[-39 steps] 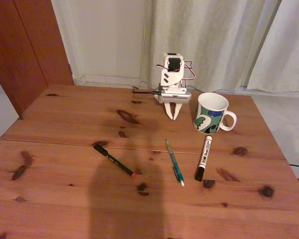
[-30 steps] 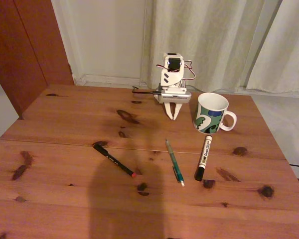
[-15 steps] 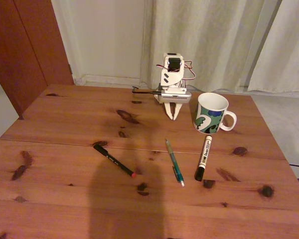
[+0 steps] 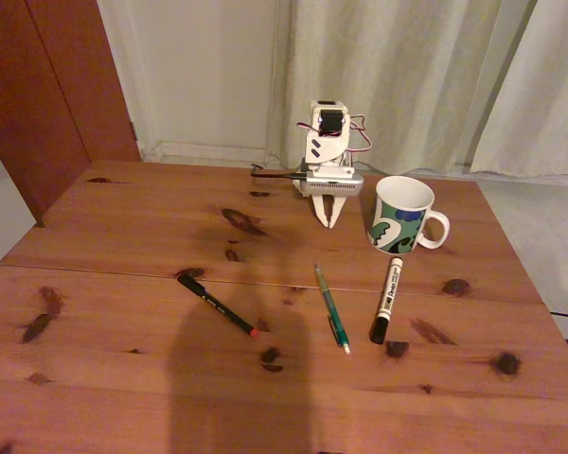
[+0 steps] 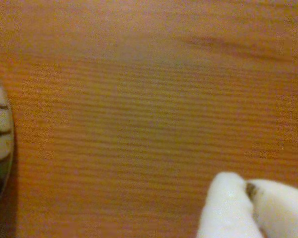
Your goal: Clean up the desk and place the pens and markers into the cup
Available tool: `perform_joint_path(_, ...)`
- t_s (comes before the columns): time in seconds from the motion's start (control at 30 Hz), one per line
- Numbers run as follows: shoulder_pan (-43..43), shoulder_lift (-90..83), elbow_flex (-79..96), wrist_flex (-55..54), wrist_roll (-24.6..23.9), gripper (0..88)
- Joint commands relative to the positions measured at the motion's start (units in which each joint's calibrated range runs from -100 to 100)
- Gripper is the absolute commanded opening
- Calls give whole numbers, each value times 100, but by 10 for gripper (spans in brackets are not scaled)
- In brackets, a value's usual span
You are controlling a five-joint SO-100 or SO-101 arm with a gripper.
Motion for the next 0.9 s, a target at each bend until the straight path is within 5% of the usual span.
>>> perform_joint_path(0.0,-4,52,66,57,28,11)
perform_joint_path(0.5,-28,69,57,39,33,6)
perform_joint_path(0.87,20,1558,-1918,108,-19,6)
